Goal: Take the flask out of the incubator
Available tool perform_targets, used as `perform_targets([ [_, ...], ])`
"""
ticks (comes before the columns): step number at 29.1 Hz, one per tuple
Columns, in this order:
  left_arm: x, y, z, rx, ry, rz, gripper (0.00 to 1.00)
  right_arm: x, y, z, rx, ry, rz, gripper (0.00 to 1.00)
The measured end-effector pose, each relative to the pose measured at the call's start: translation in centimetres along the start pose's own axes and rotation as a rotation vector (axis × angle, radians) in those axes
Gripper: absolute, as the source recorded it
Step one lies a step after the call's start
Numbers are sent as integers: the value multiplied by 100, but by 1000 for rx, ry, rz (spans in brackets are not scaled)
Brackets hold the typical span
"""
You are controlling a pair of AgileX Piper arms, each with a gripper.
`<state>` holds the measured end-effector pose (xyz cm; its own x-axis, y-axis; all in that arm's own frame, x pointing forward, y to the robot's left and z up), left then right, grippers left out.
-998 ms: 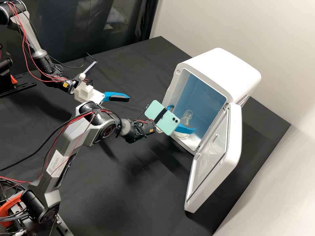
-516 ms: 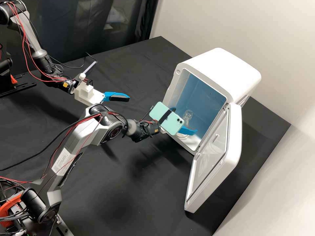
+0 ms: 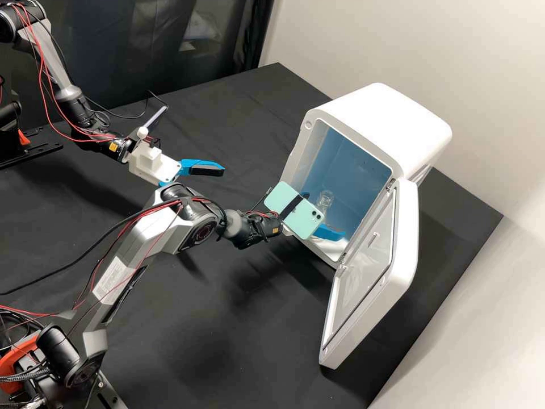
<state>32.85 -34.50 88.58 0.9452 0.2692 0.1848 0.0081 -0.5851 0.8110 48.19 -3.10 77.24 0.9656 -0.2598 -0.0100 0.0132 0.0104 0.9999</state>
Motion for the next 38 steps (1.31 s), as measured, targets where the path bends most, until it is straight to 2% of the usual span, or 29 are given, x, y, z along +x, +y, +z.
perform_targets([
  [38, 0, 0, 0, 0, 0, 0, 100, 10, 34, 22, -3, -1, 6, 0],
])
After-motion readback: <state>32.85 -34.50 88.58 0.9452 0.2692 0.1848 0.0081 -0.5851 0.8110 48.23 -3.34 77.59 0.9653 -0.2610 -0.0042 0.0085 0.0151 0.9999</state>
